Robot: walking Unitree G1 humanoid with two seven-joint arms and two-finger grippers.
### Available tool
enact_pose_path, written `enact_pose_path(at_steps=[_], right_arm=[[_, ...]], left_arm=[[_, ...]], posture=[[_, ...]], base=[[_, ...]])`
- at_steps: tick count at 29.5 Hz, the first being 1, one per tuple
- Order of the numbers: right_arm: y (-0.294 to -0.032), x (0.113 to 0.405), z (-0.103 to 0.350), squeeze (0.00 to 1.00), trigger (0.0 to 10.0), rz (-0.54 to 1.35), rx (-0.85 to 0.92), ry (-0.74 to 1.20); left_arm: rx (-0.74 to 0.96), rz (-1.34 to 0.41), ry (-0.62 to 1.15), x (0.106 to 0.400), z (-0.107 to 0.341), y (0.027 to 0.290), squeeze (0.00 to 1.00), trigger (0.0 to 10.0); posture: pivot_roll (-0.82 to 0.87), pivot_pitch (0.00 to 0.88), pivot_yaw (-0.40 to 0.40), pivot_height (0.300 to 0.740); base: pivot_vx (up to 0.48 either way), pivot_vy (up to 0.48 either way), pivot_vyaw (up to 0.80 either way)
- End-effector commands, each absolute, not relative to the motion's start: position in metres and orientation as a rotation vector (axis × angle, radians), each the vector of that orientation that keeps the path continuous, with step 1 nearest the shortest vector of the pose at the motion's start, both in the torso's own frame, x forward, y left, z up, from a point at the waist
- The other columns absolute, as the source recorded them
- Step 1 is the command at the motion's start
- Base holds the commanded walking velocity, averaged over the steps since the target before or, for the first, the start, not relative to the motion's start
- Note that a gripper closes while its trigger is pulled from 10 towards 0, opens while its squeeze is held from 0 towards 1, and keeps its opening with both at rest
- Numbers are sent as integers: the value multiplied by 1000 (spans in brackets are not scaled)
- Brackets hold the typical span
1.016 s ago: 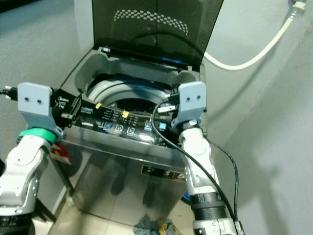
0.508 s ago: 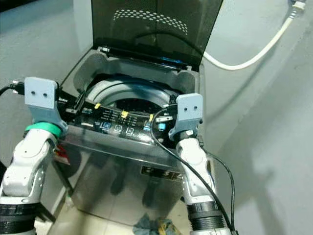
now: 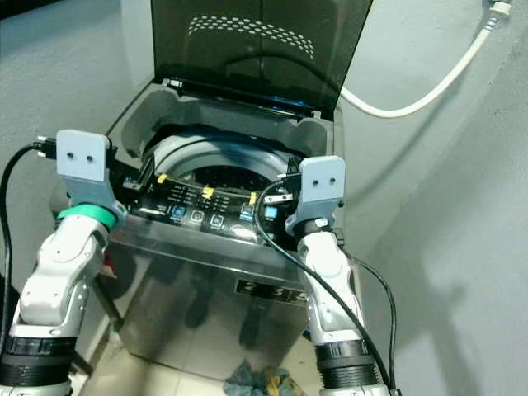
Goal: Clothes washing
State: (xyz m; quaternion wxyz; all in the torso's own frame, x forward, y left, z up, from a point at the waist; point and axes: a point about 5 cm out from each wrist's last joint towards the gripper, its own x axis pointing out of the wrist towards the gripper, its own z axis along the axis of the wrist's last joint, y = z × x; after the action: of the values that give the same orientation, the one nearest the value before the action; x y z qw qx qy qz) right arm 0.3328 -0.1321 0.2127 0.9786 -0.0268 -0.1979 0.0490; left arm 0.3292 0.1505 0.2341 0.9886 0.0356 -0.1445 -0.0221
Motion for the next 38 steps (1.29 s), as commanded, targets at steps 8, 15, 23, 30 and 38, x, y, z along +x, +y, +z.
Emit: enact_pose_path(at_steps=[8,15,23,30,38], right_arm=[[-130,332,211,0,10000,100,-42,-382],[-129,331,211,0,10000,105,-40,-382],[-127,331,212,0,10000,116,-46,-386],[-125,331,211,0,10000,129,-64,-380],[-124,333,206,0,10000,141,-96,-355]], left_arm=[[66,-56,-294,329,232,148,0,10000],[66,-55,-295,329,232,147,0,10000],[66,-56,-299,330,232,147,0,10000],[67,-57,-301,331,233,146,0,10000],[83,-69,-270,332,226,144,0,10000]], posture=[[114,0,-36,740],[114,0,-36,740],[110,0,-33,740],[108,0,-31,740],[111,0,-35,740]], base=[[-314,0,0],[-337,0,0],[-339,0,0],[-333,0,0],[-36,0,0]])
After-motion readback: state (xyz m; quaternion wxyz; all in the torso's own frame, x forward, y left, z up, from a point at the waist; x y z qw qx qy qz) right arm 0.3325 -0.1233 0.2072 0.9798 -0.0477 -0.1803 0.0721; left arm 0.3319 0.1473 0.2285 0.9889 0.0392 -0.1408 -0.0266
